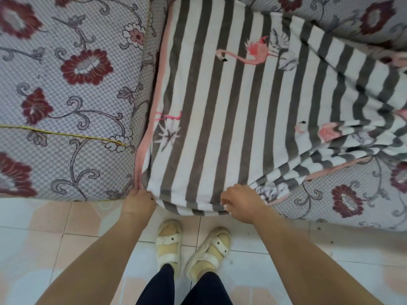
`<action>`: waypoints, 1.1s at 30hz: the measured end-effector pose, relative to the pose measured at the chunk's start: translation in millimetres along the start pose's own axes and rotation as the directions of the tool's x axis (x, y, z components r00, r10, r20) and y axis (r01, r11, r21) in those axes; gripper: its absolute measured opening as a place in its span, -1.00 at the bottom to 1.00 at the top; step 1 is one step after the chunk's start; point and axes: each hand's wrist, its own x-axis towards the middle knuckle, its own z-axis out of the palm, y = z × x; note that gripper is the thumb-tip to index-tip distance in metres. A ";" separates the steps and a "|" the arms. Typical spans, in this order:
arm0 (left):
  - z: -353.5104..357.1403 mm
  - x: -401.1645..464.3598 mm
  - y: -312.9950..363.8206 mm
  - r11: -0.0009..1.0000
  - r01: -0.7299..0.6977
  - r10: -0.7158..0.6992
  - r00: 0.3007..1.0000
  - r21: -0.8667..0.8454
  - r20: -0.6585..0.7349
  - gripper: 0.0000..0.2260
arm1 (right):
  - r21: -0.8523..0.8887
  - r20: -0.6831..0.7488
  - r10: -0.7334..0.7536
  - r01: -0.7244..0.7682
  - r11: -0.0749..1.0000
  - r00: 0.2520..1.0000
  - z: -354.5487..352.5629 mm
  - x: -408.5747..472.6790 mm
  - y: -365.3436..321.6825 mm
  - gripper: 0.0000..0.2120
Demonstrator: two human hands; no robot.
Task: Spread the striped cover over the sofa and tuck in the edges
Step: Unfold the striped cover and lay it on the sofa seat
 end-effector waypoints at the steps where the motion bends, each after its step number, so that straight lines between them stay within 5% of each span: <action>1: 5.2 2.7 -1.0 1.000 -0.013 0.013 1.000 0.022 -0.005 -0.61 | -0.014 0.008 0.000 0.000 1.000 1.000 2.7 0.3 0.9 -0.79; 5: 21.4 8.4 0.1 0.984 -0.020 0.013 0.999 0.176 0.040 -0.50 | -0.043 -0.009 -0.010 0.009 0.999 1.000 19.6 -2.3 4.1 -0.54; 8: 23.4 5.7 10.5 0.998 0.002 0.000 0.999 0.060 -0.043 -0.60 | -0.073 -0.107 -0.049 0.042 0.996 0.993 31.4 -7.9 6.1 -0.41; 12: 3.1 -4.6 38.6 0.975 -0.131 0.082 0.962 -0.178 -0.261 -0.66 | -0.159 -0.175 -0.031 0.003 0.987 0.984 37.5 -16.0 2.6 -0.43; 17: -17.4 -10.5 81.1 0.926 -0.327 0.210 0.859 -0.187 -0.466 -0.50 | -0.239 -0.278 0.081 -0.150 0.959 0.957 32.5 -25.3 7.2 -0.58; 20: -14.7 -6.3 100.4 0.927 -0.206 0.069 0.914 -0.312 -0.399 -0.42 | -0.111 -0.184 0.149 -0.171 0.979 0.972 24.6 -21.5 13.3 -0.74; 24: -18.7 -7.6 126.6 0.895 0.089 -0.214 0.946 -0.437 -0.244 -0.31 | 0.342 -0.070 0.247 -0.209 0.916 0.966 8.6 -11.8 21.8 -0.94; 28: -37.7 2.0 144.7 0.716 0.206 -0.473 0.846 -0.667 -0.246 -0.59 | 0.558 -0.016 0.178 -0.139 0.818 0.984 -9.6 -10.7 28.4 -0.80; 31: -46.6 4.7 137.3 0.581 0.113 -0.498 0.833 -0.806 -0.242 -0.80 | 0.323 0.037 0.096 -0.103 0.941 0.995 -15.4 -20.4 30.0 -0.40; 33: -47.9 1.4 125.4 0.627 0.060 -0.416 0.869 -0.776 -0.269 -0.82 | 0.026 0.007 0.033 -0.033 0.999 0.999 -9.1 -30.7 30.6 -0.25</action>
